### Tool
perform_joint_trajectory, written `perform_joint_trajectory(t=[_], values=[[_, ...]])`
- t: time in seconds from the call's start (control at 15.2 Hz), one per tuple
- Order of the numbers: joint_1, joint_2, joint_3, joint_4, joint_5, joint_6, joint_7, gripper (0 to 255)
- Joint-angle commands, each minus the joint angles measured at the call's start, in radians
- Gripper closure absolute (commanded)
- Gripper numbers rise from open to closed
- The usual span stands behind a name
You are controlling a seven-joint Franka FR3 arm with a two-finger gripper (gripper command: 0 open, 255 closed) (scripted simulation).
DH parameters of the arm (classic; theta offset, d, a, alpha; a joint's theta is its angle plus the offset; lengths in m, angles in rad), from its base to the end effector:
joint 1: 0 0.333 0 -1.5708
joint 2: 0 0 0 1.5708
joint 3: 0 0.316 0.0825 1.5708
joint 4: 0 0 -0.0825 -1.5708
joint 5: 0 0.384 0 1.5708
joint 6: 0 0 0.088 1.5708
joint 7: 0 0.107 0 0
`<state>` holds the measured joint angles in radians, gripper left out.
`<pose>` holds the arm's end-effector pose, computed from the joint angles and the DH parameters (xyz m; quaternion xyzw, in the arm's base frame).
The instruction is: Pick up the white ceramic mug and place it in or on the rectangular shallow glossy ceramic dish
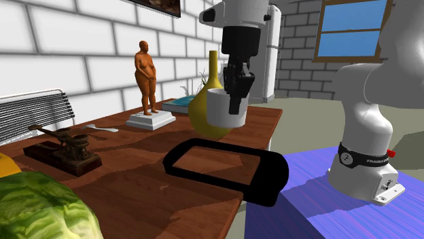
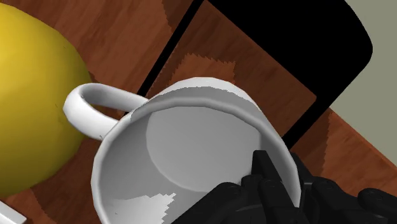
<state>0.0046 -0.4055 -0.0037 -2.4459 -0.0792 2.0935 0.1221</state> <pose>0.4245 -0.0035 0.4537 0.9982 -0.0416 0.0286 0.0324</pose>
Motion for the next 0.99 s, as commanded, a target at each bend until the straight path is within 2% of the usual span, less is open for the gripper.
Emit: perform_joint_trajectory(t=[0.0,0.66,0.92], values=[[-0.001,0.012,-0.001,-0.017,-0.002,0.029,0.001,255],[-0.004,0.077,-0.002,-0.103,-0.010,0.179,0.013,255],[-0.004,0.077,-0.002,-0.103,-0.010,0.179,0.013,255]])
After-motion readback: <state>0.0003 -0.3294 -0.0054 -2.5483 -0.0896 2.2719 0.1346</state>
